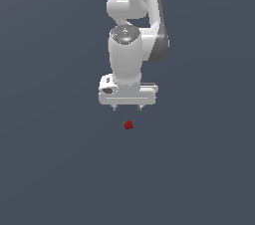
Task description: Pick up the object and move it to a goal position.
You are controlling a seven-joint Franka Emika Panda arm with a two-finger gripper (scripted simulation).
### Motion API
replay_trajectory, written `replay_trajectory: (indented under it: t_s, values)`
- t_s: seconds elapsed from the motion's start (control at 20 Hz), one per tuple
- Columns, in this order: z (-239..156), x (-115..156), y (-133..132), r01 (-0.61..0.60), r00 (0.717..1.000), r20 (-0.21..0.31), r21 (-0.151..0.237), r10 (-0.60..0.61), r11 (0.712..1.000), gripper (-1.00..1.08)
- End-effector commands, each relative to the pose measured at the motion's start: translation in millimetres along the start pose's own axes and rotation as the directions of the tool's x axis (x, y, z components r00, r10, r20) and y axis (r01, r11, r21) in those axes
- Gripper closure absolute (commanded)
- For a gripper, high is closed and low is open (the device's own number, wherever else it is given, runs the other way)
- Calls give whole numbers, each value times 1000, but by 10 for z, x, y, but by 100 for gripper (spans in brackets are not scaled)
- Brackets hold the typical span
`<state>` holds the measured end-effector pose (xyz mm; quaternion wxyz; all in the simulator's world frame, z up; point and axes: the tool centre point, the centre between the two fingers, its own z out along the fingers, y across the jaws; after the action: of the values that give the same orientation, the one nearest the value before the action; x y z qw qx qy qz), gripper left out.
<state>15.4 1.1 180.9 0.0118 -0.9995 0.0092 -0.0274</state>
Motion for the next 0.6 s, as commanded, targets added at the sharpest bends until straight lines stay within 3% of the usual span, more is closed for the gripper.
replay_trajectory:
  t_s: [0.0,0.55]
  values:
    - [0,0,0,0,1000,0,0,0,1000,-92]
    - [-74,71,-39,43,999,-25,-30,-44,999,-92]
